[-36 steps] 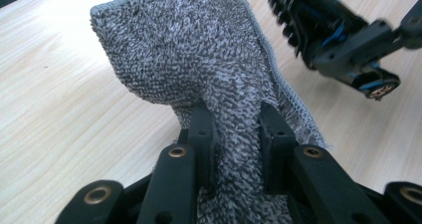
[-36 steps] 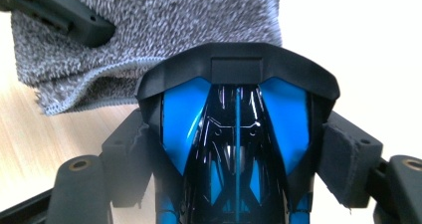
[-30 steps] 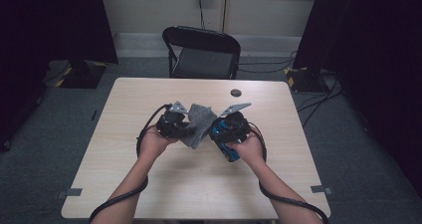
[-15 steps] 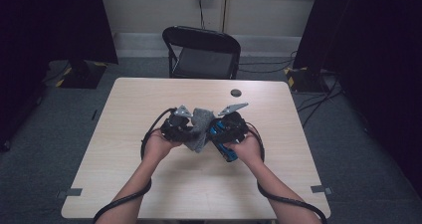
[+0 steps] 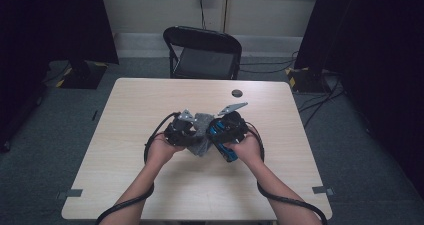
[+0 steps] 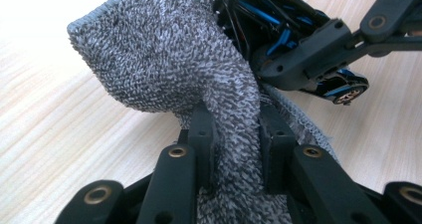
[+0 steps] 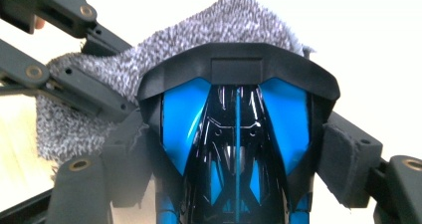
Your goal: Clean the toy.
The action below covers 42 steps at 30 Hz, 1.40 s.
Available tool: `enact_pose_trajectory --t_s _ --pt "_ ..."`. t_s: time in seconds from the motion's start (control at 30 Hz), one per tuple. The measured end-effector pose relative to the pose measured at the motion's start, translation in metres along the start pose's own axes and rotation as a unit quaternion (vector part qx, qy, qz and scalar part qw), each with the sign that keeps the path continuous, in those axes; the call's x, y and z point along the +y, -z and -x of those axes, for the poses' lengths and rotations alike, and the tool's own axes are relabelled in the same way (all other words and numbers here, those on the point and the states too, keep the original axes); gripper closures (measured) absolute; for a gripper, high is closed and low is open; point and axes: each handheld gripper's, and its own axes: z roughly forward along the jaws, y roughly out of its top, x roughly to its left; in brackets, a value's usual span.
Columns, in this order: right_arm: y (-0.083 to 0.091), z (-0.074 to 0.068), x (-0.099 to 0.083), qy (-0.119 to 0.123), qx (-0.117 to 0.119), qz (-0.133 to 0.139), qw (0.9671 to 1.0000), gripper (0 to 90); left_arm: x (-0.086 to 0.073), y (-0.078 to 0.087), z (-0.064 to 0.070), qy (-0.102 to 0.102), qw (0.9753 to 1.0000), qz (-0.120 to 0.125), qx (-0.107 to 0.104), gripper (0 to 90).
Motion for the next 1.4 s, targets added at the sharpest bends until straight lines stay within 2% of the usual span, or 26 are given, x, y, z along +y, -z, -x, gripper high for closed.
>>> enact_pose_trajectory --t_s 0.47,0.6,0.7,0.97,1.4 --pt "-0.001 0.001 0.006 -0.003 -0.001 -0.001 1.0 25.4 -0.004 -0.005 0.004 -0.001 1.0 -0.004 -0.007 72.8" --pt "0.0 0.001 0.007 -0.005 0.002 0.003 1.0 25.4 -0.005 -0.007 0.006 -0.005 0.9999 -0.01 -0.011 72.9" --pt "0.0 0.002 0.01 -0.007 0.001 0.004 1.0 25.4 -0.005 -0.009 0.009 -0.006 0.9998 -0.006 -0.019 72.8" --pt "0.0 0.004 0.014 -0.011 0.001 0.007 0.9999 25.4 -0.006 -0.018 0.019 -0.024 0.999 -0.017 -0.033 72.7" --pt "-0.001 0.004 0.021 -0.014 0.0 0.008 0.9999 25.3 -0.007 -0.023 0.026 -0.029 0.9986 -0.022 -0.039 72.7"
